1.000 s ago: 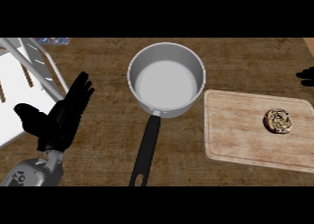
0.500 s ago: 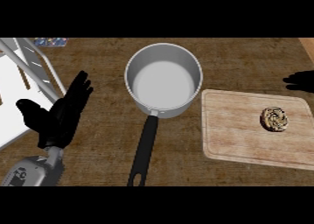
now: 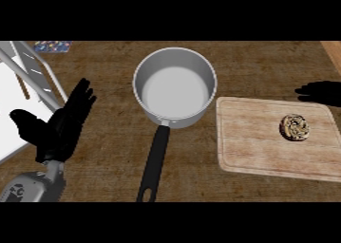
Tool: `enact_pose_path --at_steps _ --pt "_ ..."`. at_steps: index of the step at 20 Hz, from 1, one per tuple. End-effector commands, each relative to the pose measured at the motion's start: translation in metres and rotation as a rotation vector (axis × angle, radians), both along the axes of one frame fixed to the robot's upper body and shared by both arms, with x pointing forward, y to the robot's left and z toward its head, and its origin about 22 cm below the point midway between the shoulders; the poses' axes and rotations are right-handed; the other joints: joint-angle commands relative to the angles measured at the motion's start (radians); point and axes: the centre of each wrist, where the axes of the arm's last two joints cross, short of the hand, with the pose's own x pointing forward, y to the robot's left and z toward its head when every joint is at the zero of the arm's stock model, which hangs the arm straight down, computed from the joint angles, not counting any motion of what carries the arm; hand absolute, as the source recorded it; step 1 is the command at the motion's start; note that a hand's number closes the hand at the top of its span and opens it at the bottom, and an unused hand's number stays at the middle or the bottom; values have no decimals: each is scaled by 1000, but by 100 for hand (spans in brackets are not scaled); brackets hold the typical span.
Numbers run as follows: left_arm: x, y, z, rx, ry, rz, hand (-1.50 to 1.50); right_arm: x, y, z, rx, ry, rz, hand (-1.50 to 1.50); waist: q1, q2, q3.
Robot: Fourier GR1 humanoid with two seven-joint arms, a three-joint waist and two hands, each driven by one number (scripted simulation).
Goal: Pick the cupcake from the cutting board and place it in the pot
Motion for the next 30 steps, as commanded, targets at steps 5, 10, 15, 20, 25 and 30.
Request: enact_pose_path --at_steps 5,10,15,20,25,30 --pt "5 3 0 2 1 0 0 3 11 -34 -57 45 -11 -150 -3 1 0" --pt "-10 -12 -7 1 -1 5 0 8 33 -29 -80 49 -15 -150 -2 -1 0" --pt "-8 -5 -5 5 -5 -9 0 0 39 -41 -147 19 31 -150 -5 -1 0" --pt "-6 -13 6 2 -4 1 0 17 36 -58 -229 21 -7 -150 1 1 0" --pt "-10 -12 -1 2 -15 9 0 11 39 -70 -251 25 -1 -150 -3 -1 0" --pt "3 -11 -7 10 -6 11 0 21 45 -72 -254 17 -2 -150 -4 -1 0"
